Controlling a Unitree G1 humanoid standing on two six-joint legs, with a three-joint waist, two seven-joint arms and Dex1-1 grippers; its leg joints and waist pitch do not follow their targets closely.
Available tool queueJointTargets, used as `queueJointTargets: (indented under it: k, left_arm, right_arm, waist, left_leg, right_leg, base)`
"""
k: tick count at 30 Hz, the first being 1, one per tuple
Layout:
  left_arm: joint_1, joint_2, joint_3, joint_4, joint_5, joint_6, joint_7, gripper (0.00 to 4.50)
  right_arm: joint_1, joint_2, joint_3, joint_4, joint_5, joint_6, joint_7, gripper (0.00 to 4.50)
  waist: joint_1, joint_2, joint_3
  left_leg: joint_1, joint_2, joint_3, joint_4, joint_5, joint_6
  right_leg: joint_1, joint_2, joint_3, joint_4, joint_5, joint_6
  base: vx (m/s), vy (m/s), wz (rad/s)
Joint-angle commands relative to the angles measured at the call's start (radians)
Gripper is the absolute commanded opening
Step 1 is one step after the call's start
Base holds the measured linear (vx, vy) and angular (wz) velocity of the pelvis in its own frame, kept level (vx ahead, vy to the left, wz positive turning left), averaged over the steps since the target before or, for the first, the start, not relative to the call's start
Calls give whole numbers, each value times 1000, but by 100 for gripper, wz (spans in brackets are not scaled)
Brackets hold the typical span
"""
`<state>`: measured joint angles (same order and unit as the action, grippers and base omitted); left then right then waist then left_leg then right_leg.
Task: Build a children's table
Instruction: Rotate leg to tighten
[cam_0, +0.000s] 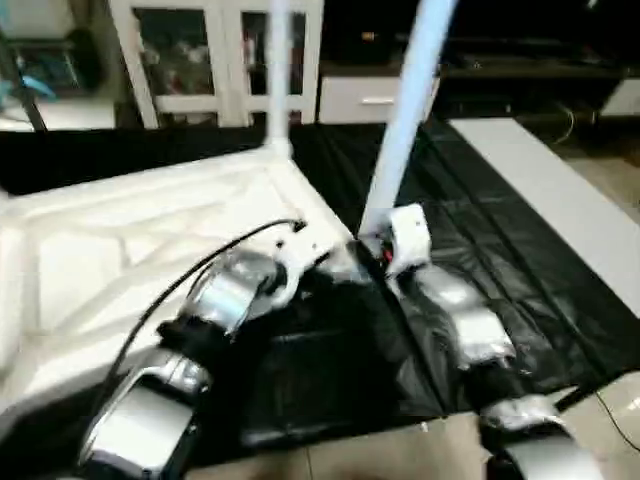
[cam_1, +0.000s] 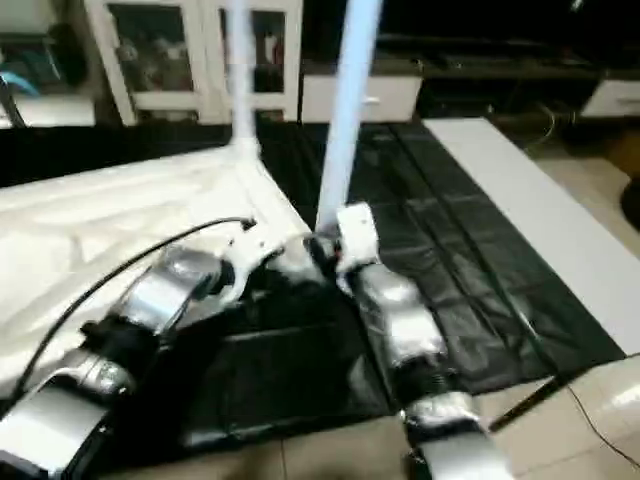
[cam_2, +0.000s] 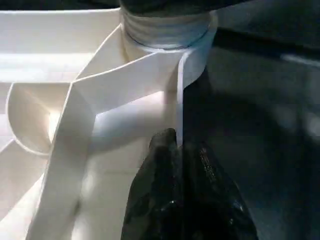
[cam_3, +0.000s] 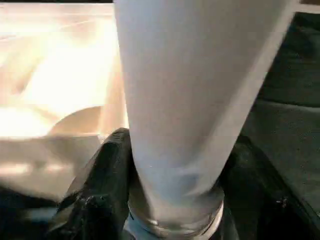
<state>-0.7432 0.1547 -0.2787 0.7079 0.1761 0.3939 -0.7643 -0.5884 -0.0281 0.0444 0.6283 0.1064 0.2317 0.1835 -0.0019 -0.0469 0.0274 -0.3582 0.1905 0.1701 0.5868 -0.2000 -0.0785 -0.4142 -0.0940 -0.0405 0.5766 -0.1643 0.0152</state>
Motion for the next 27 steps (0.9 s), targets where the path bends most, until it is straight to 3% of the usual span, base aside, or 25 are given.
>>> queueJointTargets:
  k: [1, 6, 12, 14, 15, 18, 20, 22, 23, 24, 26, 27]
  left_arm:
    - [-24, -14, 21, 29, 14, -12, 71, 0]
    - [-38, -25, 20, 50, 17, -24, 100, 0]
    - [-25, -8, 11, 49, 9, -46, 80, 0]
    - [-18, 3, 7, 40, 6, -53, 66, 0]
    - [-3, 23, 6, 16, 2, -53, 44, 0]
    - [11, 40, 1, -7, -1, -57, 18, 0]
    - [29, 60, -13, -40, 2, -58, -15, 0]
    - [40, 71, -19, -64, -2, -48, -42, 0]
    - [46, 78, -24, -77, -5, -43, -60, 0]
    - [53, 86, -30, -93, -9, -39, -83, 0]
    - [61, 98, -41, -110, -15, -38, -121, 0]
    - [82, 123, -65, -148, -44, -37, -220, 0]
  right_arm:
    - [3, 30, -41, 92, -12, 60, -148, 220]
    - [-30, 92, -77, 119, -11, 20, -273, 210]
    - [-32, 99, -101, 92, 21, -40, -218, 210]
    - [-17, 90, -104, 51, 31, -43, -196, 277]
    - [17, 62, -97, -41, 41, -16, -152, 277]
    - [52, 31, -88, -129, 57, 29, -106, 311]
    - [90, -31, -58, -224, 74, 99, -9, 324]
    - [110, -71, -42, -270, 89, 125, 60, 342]
    - [121, -98, -28, -290, 90, 126, 104, 355]
    - [134, -129, -12, -314, 92, 127, 156, 369]
    - [152, -174, 6, -340, 102, 126, 236, 375]
    - [187, -271, 48, -386, 124, 128, 420, 399]
  waist:
    - [7, 4, -44]
    - [16, 2, -49]
    - [20, 3, -49]
    - [21, 4, -48]
    - [26, 5, -47]
    - [32, 3, -48]
    - [40, 4, -46]
    - [42, 9, -47]
    - [48, 18, -46]
    - [50, 12, -46]
    - [51, 12, -45]
    - [55, 13, -44]
  left_leg:
    - [1, 22, -8, -90, -336, -19]
    - [3, 21, 2, -85, -249, 3]
    - [-1, 21, 4, -84, -205, 26]
    - [0, 22, 4, -86, -209, 23]
    - [2, 23, 4, -85, -211, 27]
    - [-2, 24, 4, -85, -181, 39]
    - [1, 26, 4, -84, -169, 44]
    - [1, 25, 6, -83, -156, 45]
    - [3, 26, 6, -82, -156, 42]
    - [3, 29, 6, -81, -149, 44]
    - [0, 25, 8, -79, -145, 52]
    - [0, 27, 7, -78, -145, 61]
  right_leg:
    - [31, -35, 24, -70, -333, -168]
    - [37, -35, 26, -58, -211, -192]
    - [47, -35, 25, -53, -162, -204]
    - [47, -35, 25, -54, -175, -203]
    - [49, -34, 25, -55, -171, -199]
    - [53, -33, 25, -50, -136, -205]
    - [56, -33, 25, -49, -124, -208]
    - [51, -35, 27, -47, -118, -220]
    - [54, -36, 27, -47, -116, -223]
    - [56, -35, 26, -46, -98, -227]
    - [57, -35, 26, -45, -94, -237]
    - [61, -35, 26, -45, -96, -241]
  base:
    - [0, 0, 0]
    - [0, 0, 0]
    - [0, 0, 0]
    - [0, 0, 0]
    - [0, 0, 0]
    - [0, 0, 0]
    - [0, 0, 0]
    - [0, 0, 0]
    - [0, 0, 0]
    - [0, 0, 0]
    - [0, 0, 0]
    - [0, 0, 0]
